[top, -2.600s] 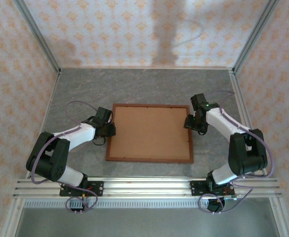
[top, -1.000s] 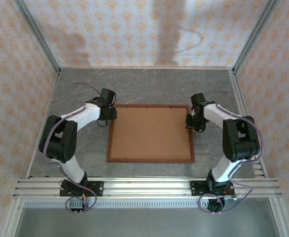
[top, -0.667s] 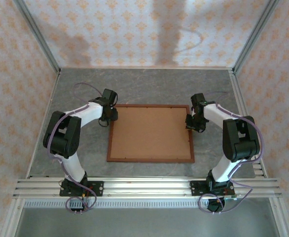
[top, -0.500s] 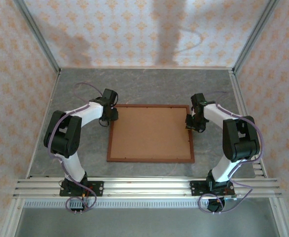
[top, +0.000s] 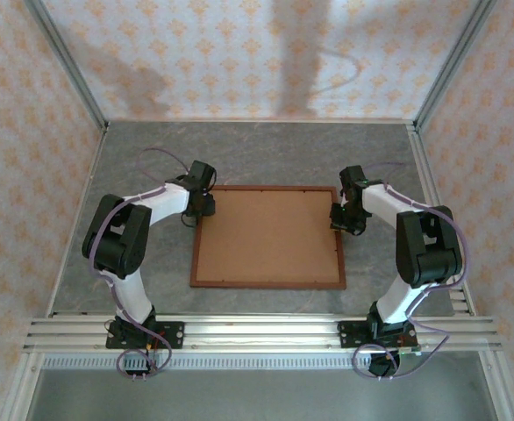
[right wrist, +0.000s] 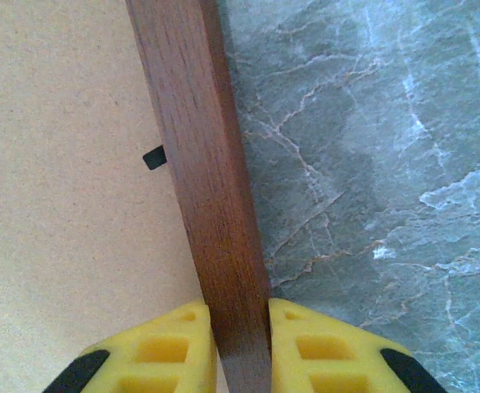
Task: Put the photo into the frame
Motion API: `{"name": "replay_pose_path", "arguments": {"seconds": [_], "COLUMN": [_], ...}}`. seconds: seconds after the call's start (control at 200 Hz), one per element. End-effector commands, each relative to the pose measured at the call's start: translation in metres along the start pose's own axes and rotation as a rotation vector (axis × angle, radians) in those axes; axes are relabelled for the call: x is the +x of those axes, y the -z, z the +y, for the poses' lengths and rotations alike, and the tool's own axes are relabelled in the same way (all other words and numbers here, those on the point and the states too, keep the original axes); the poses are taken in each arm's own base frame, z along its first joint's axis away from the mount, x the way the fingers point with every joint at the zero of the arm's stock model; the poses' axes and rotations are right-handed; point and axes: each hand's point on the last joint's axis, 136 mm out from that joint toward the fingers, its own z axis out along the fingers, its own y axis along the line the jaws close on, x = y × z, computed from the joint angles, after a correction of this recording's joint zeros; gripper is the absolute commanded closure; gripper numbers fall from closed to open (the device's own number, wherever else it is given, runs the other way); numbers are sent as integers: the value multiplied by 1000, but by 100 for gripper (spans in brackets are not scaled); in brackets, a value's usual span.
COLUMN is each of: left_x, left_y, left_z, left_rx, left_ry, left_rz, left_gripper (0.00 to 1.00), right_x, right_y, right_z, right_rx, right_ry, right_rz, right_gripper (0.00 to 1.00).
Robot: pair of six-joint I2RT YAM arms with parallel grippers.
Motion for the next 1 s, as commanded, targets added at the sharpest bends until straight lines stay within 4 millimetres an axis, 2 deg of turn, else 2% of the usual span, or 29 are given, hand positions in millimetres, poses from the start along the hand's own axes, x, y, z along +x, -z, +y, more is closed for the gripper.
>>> {"name": "replay_pose_path", "arguments": {"seconds": [0.0,0.13,0.295,0.46,0.591,0.716,0.996], "left_x": [36,28,-1,-18,-21,-21,-18], "left_y": [-17,-10,19,38,35,28,9], "left_z": [-7,-8,-4,9,19,25,22], "left_rx": [13,13,-10,-34,-36,-41,-27], "left_ry": [-20,-18,-15,7,37,52,40], "left_rz": [108,90,-14,-79,-73,-54,-2], "left_gripper": [63,62,60,58,58,63,71], "right_x": [-12,-13,-14,-15,-15,-15,-14], "right_y": [-5,-5,-4,-4,-5,-4,-6], "right_z": [0,1,1,1,2,2,1], "right_rx": [9,7,10,7,4,6,8], "right_ry": [-8,-8,-7,-6,-5,-3,-4], "right_rz": [-30,-29,-30,-32,-29,-31,-26], "right_gripper": [81,81,81,81,81,81,81]}}
